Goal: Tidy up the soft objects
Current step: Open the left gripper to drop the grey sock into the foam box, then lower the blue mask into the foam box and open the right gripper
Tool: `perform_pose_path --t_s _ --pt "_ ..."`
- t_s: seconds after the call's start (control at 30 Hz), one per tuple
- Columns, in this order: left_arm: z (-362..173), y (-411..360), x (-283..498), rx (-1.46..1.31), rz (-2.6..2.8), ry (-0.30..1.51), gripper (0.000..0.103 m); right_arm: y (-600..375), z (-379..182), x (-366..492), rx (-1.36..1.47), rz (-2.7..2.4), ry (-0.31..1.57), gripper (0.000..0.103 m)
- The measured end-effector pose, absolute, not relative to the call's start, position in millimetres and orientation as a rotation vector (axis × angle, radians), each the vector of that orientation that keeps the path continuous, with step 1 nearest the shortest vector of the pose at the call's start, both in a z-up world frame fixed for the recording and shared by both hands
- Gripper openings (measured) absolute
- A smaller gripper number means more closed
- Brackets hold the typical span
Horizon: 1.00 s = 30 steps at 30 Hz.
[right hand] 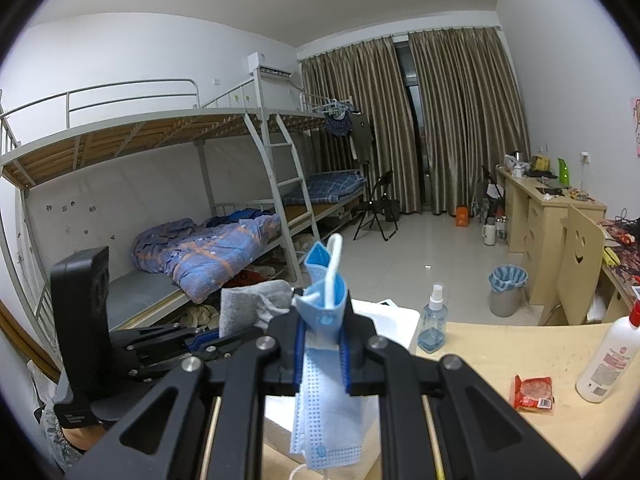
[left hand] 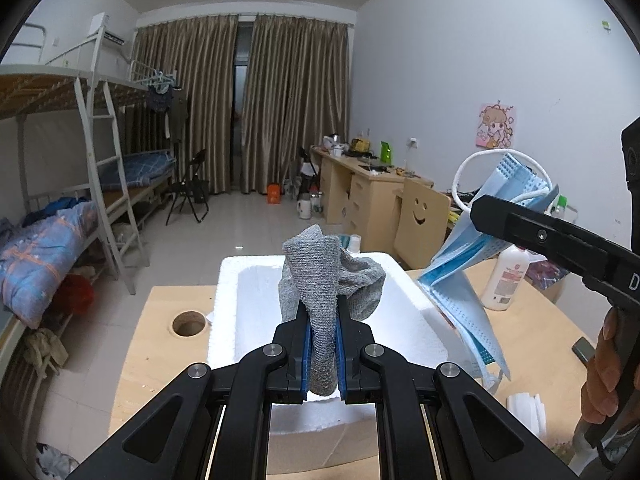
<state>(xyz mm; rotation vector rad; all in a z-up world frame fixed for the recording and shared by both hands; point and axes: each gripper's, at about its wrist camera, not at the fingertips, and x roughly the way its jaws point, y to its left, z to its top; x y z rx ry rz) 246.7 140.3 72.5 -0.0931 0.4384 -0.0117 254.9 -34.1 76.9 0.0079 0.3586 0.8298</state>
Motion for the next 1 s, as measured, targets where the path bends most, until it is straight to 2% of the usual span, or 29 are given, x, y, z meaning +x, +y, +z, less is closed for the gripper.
perform_pose_path --t_s 0.13,0.2,0.27,0.3,0.37,0.43,1.0 --pt "71 140 252 -0.092 -0.027 0.442 0.016 -30 81 258 0.008 0.825 0.363 0.018" --pt "70 142 255 -0.092 -0.028 0.445 0.030 -30 81 258 0.009 0.823 0.362 0.018" --pt "69 143 256 -0.089 -0.023 0.445 0.060 -27 83 257 0.007 0.819 0.362 0.018" --pt "69 144 256 -0.084 -0.016 0.442 0.066 -27 83 258 0.007 0.817 0.362 0.018" --pt "71 146 254 -0.074 0.002 0.425 0.087 -25 84 257 0.004 0.815 0.362 0.018" --pt "73 148 249 -0.069 0.022 0.407 0.102 -25 83 256 0.004 0.813 0.360 0.018" --pt "83 170 198 -0.082 0.079 0.319 0.103 -2 90 263 -0.019 0.833 0.333 0.017"
